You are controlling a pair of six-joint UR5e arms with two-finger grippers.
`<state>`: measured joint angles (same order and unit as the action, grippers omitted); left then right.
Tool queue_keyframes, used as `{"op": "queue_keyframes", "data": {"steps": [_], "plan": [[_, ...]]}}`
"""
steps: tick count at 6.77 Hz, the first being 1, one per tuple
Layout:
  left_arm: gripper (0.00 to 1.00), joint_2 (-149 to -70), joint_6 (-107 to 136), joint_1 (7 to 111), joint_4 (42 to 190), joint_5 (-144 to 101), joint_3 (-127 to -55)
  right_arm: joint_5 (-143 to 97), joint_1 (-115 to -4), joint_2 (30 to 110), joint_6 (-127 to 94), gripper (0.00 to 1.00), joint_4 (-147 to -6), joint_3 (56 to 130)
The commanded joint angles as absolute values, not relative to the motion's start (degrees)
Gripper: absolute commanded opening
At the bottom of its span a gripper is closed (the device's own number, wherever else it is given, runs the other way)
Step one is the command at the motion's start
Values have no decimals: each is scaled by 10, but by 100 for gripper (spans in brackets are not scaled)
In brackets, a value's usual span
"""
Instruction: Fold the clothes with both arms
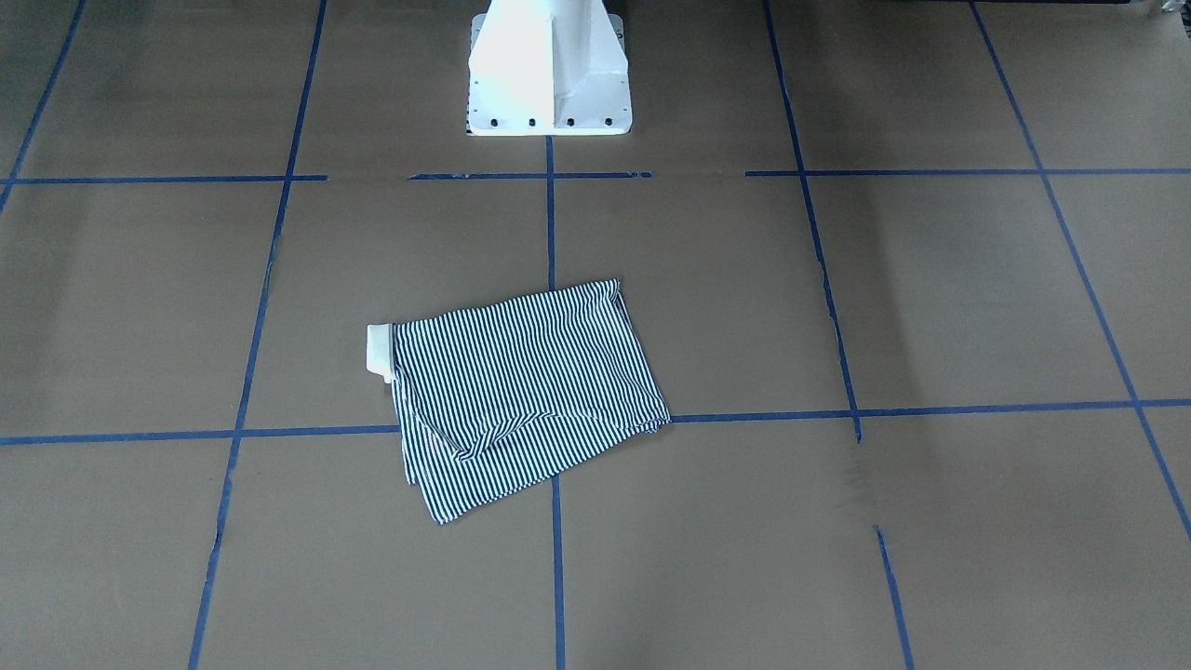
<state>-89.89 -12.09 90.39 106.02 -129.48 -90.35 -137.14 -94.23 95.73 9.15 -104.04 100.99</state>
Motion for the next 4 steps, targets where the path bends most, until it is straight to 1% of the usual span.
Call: {"op": "queue_keyframes", "data": {"steps": [1,3,4], "plan": [[100,-892,-120,904,996,-1293,-909,-1372,-942,962,91,100,-1037,998],[100,-892,-120,904,971,-1293,-907,-1371,-941,967,90,100,-992,984],[100,-892,-119,904,970,-1294,-906,-1371,-941,966,87,100,-991,984]]}}
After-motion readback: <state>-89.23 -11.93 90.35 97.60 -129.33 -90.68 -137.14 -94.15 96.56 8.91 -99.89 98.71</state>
